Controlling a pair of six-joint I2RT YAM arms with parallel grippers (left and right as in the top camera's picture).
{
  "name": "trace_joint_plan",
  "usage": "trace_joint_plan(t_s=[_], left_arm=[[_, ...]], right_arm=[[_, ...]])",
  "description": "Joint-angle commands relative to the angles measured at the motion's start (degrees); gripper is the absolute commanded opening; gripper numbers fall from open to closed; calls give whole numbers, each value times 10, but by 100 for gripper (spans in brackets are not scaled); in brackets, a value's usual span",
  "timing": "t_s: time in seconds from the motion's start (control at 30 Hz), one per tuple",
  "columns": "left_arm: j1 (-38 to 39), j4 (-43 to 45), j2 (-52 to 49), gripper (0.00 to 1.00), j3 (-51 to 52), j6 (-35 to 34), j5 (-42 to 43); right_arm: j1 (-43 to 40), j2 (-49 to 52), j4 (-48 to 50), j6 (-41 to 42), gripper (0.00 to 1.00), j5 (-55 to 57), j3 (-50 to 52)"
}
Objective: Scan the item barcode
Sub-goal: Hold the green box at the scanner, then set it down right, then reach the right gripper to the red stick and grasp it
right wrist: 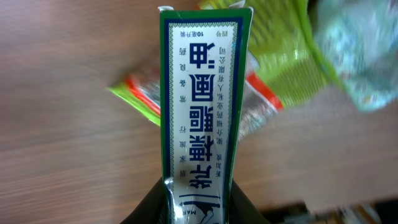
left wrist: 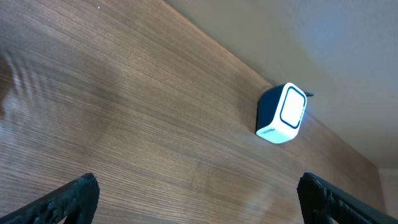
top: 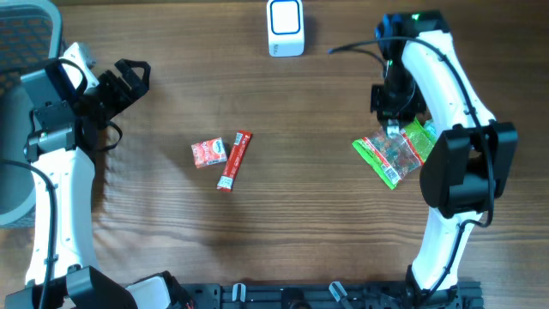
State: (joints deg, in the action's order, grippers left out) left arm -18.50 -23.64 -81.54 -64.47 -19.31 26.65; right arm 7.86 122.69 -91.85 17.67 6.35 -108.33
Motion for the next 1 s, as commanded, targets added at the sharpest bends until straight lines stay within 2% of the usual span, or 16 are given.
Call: trace_joint_plan(t_s=[0.0, 0.03, 0.07, 0.1, 0.23, 0.3, 0.33, 0.4, 0.47, 0.57, 0.6, 0.67, 0.73, 0.83, 0.97], left_arm=[[-2, 2, 0, 100, -2, 11, 3], [-2, 2, 0, 100, -2, 11, 3], [-2, 2, 0, 100, -2, 11, 3], [-2, 2, 0, 100, -2, 11, 3], [-2, 2, 0, 100, -2, 11, 3], [-2, 2, 0, 100, -2, 11, 3], [-2, 2, 0, 100, -2, 11, 3], [-1, 2, 0, 100, -2, 11, 3], [-2, 2, 0, 100, -2, 11, 3], [-1, 2, 0, 100, -2, 11, 3], [-2, 2, 0, 100, -2, 11, 3], [-2, 2, 0, 100, -2, 11, 3], [-2, 2, 0, 100, -2, 11, 3], [-2, 2, 0, 100, -2, 11, 2], [-2, 2, 0, 100, -2, 11, 3]], right_arm=[[-7, 0, -5, 78, 16, 108, 80], [-9, 0, -5, 83, 24, 119, 96], [-14, 0, -5, 78, 59, 119, 109], [-20, 0, -5, 76, 79, 119, 112], [-36, -3, -5, 63, 88, 126, 112], [-31, -17, 2, 41, 88, 116, 100], [-24, -25, 12, 25, 89, 91, 93], [7, -57, 60, -10, 100, -9, 87], [78, -86, 132, 24, 100, -114, 87], [189, -86, 244, 108, 100, -120, 97], [248, -85, 330, 129, 100, -136, 107], [308, -78, 397, 134, 100, -142, 111], [368, -73, 453, 162, 73, -124, 112], [433, -59, 491, 255, 71, -32, 112], [487, -7, 534, 269, 71, 31, 112]])
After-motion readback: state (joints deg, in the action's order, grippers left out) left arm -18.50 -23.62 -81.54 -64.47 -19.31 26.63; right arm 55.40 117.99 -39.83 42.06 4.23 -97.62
